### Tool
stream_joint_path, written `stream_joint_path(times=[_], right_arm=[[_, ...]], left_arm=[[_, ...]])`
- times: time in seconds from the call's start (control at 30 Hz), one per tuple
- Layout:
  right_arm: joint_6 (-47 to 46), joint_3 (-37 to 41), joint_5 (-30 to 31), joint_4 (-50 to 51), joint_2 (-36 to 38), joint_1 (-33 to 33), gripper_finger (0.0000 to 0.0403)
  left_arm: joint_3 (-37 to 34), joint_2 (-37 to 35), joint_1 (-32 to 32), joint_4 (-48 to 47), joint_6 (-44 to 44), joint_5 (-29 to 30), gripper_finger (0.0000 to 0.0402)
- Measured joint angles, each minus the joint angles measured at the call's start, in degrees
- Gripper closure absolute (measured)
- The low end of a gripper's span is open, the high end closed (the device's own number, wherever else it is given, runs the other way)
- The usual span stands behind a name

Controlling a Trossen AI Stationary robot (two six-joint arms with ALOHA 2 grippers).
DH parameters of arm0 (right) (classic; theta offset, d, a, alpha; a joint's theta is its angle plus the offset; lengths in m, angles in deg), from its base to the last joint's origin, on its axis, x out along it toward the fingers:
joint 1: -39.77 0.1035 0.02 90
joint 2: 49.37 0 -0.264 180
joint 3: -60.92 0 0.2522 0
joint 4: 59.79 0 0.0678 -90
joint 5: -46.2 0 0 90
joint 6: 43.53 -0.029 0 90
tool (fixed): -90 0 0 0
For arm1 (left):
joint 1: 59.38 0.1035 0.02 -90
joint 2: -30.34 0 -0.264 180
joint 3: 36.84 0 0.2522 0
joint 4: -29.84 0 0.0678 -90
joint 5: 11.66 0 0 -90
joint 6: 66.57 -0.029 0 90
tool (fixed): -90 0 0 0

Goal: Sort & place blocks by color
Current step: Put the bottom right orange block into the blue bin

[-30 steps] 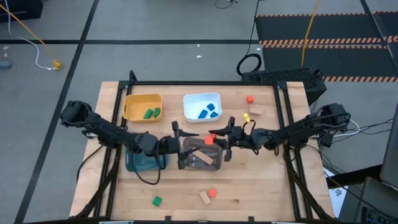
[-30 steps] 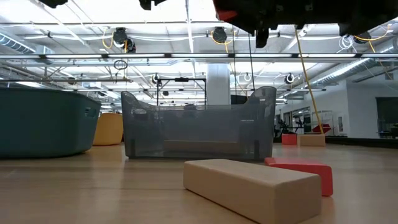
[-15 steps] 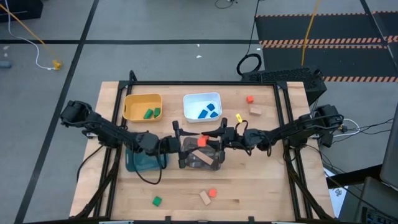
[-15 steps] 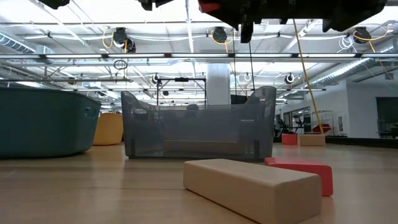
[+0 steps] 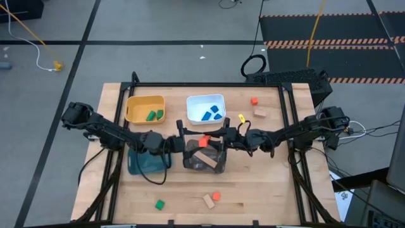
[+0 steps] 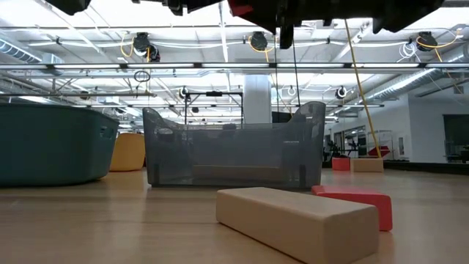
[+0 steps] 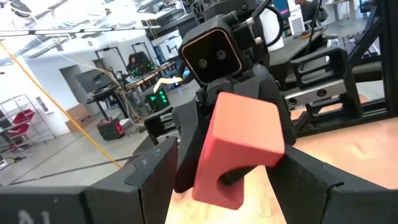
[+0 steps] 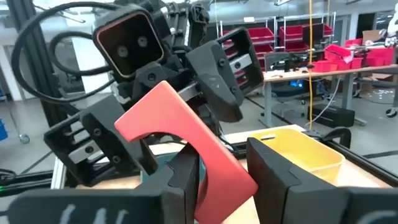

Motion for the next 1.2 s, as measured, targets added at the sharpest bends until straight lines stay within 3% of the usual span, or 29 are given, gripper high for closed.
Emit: stream_joint_path(times=[0.3,0.77,0.9,1.03,1.2], right_arm=[[0.03,-0.02,-0.07,2.55,-0.04,-0.79,0.0312],[0.16,-0.02,-0.04,2.36,-0.02,-1.26,0.0312],[0.30,-0.02,0.15,2.40,0.00,-1.32,0.0312],[0.02,-0.02,0.09,3.43,0.04,-1.32,0.0296],[0.23,-0.07,-0.06,4.81,0.04,-1.29,0.0273]], left_arm=[[-0.01,-0.07,0.09,2.08,-4.88,-2.98,0.0167],[-0.01,-0.07,2.70,0.76,-3.43,-3.23,0.0169],[-0.01,-0.07,3.23,0.74,-3.40,-3.28,0.0198],[-0.05,0.02,3.18,0.45,-3.34,-3.45,0.0261],[-0.07,0.02,3.18,0.48,-2.51,-3.18,0.0268]])
